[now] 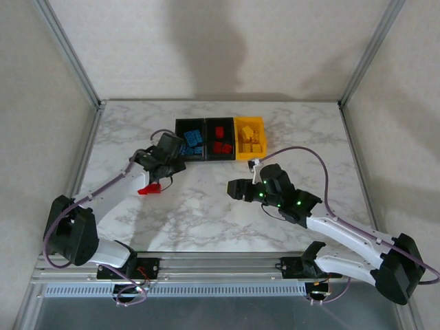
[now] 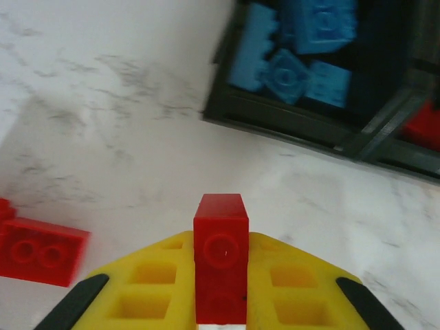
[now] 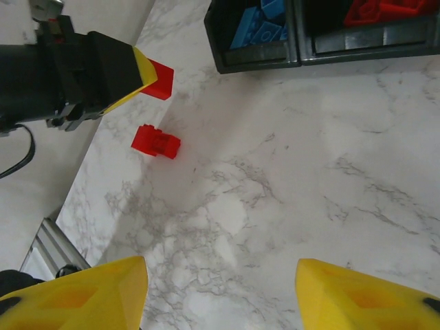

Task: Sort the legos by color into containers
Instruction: Pick up the lego from the middle-left of the table.

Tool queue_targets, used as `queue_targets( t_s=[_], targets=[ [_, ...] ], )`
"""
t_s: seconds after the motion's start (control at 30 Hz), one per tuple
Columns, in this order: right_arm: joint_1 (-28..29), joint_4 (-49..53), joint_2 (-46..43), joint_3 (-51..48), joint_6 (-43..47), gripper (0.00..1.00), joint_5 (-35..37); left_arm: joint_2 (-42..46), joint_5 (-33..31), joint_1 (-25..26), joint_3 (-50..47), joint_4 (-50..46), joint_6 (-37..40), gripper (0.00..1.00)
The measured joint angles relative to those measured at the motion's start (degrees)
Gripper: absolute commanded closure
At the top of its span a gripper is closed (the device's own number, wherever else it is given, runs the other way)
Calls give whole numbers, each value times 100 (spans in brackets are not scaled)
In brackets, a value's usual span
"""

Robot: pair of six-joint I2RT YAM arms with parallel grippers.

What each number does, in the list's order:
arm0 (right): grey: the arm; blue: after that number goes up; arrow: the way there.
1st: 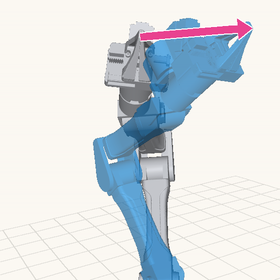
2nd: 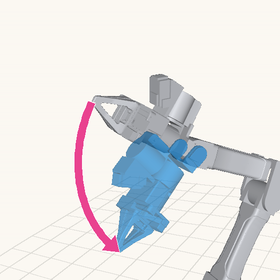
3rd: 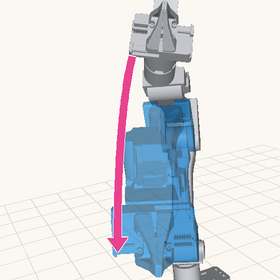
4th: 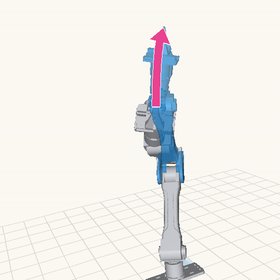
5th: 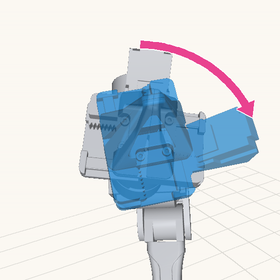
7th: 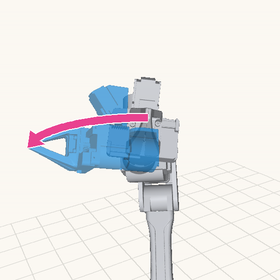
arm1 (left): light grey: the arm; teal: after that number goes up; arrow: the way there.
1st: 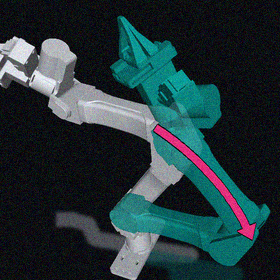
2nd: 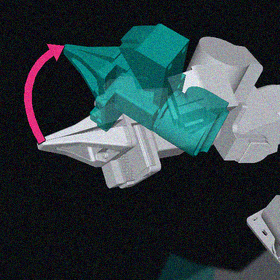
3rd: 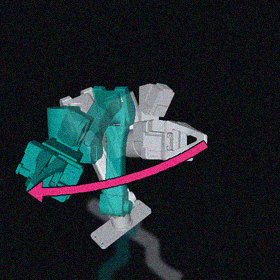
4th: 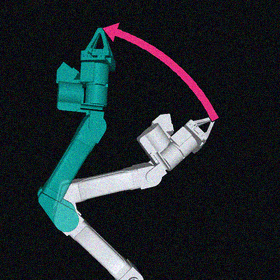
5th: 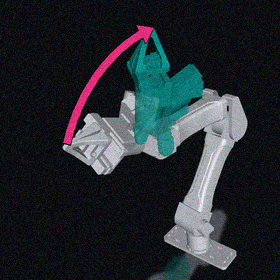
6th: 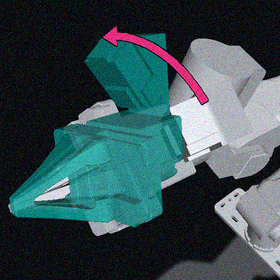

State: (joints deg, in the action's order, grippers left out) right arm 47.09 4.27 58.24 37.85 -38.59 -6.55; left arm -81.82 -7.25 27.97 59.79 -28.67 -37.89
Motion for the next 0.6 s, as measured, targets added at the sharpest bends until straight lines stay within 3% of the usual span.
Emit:
queue_targets(
  t_s=[0.27, 0.6],
  targets=[
    [-251, 168, -463, -63, -131, 41, 101, -706, -2, 750, 970, -15, -101, 93],
    [-372, 393, -868, -376, -278, 41, 210, -2133, -4, 984, 2385, -157, -70, 93]
  ],
)
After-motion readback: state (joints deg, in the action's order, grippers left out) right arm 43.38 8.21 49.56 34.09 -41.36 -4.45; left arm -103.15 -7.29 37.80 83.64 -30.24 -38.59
